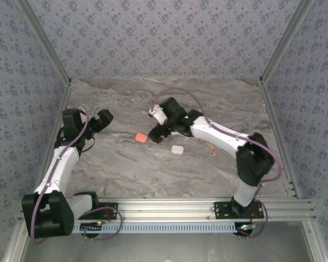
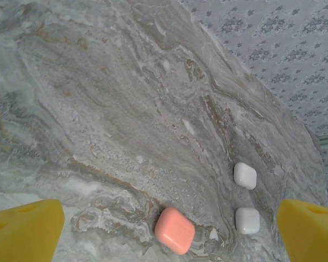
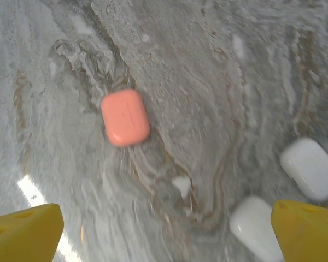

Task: Insert the wireless bluetooth earbuds into the charging case

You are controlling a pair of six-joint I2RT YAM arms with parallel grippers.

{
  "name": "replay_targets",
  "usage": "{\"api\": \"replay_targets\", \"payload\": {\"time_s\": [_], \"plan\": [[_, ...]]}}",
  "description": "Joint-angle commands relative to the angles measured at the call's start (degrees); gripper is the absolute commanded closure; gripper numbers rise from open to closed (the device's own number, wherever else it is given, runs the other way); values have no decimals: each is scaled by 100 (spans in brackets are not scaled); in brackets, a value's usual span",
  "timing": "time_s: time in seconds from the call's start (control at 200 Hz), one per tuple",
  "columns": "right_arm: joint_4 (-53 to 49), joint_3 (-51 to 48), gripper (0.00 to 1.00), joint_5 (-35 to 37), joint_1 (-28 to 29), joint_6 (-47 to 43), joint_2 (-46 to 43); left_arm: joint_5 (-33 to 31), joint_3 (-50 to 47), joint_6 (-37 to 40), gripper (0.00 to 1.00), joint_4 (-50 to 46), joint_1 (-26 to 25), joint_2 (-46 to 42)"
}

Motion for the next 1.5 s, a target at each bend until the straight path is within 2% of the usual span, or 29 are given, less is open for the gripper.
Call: {"api": "replay_targets", "payload": {"time_s": [0.0,0.17,0.375,0.56,0.914,1.214,1.349,1.499], "plan": [[-666,758,0,300,210,-212,805,354,-134,86,1,-166,128,-228],[-992,1802,1,341,428,-302,1913,371,-242,168,1,-322,238,-361],[-1409,2634,5,452,508,-375,2768,329,-302,226,1,-400,257,-481],[-1597,2881,9,437,612,-609,3136,320,-340,200,1,-365,256,-478],[-1753,3162,29,174,598,-523,3481,372,-339,201,1,-360,256,-490],[-1693,3127,59,169,503,-441,3365,653,-273,373,5,-450,257,-500],[-1283,2704,62,162,473,-614,2837,1023,-190,453,10,-465,263,-491],[-393,1606,64,138,402,-955,1788,1674,-70,540,15,-402,256,-482]]}}
